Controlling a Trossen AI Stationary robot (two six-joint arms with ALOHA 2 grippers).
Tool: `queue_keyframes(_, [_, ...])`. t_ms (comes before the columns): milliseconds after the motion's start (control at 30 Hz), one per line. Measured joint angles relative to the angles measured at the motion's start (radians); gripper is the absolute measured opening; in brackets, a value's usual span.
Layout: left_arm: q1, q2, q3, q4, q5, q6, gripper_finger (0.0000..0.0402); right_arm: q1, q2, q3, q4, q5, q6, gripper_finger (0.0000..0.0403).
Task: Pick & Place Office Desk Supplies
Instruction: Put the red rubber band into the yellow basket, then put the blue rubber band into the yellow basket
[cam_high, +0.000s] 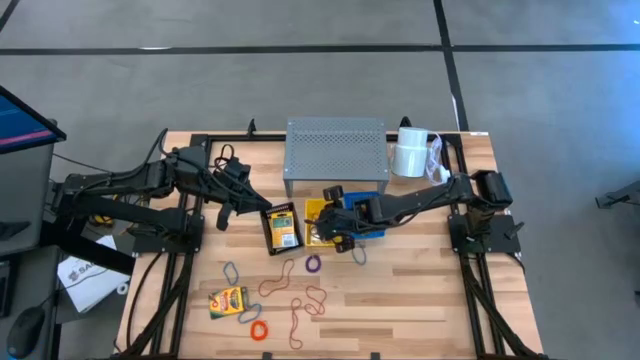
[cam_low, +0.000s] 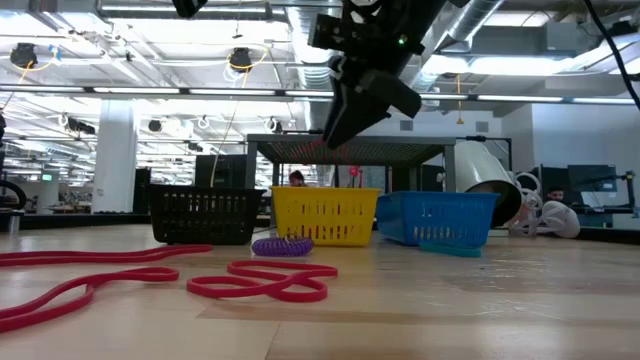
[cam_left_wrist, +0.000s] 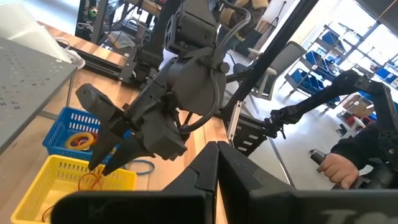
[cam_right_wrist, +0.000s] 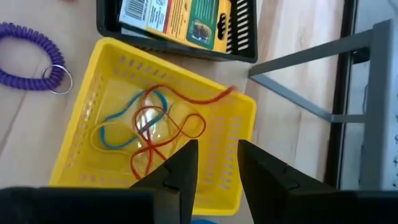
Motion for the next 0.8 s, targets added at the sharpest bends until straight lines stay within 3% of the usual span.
queue_keyframes(400, [0.0,0.0,0.0,0.0,0.0,0.0,0.0002,0.033,0.0,0.0,0.028,0.056,0.062,0.0109])
queue_keyframes(500, [0.0,0.0,0.0,0.0,0.0,-0.001,0.0002,0.033,-0.02,-0.001,-0.033,0.065,0.289,0.0109])
queue_keyframes(633, [0.0,0.0,0.0,0.0,0.028,-0.008,0.0002,0.023,-0.079,0.0,-0.18,-0.089,0.723,0.0109])
queue_keyframes(800, [0.0,0.0,0.0,-0.004,0.031,0.006,0.0002,0.076,-0.151,0.0,-0.313,-0.163,1.061,0.0109])
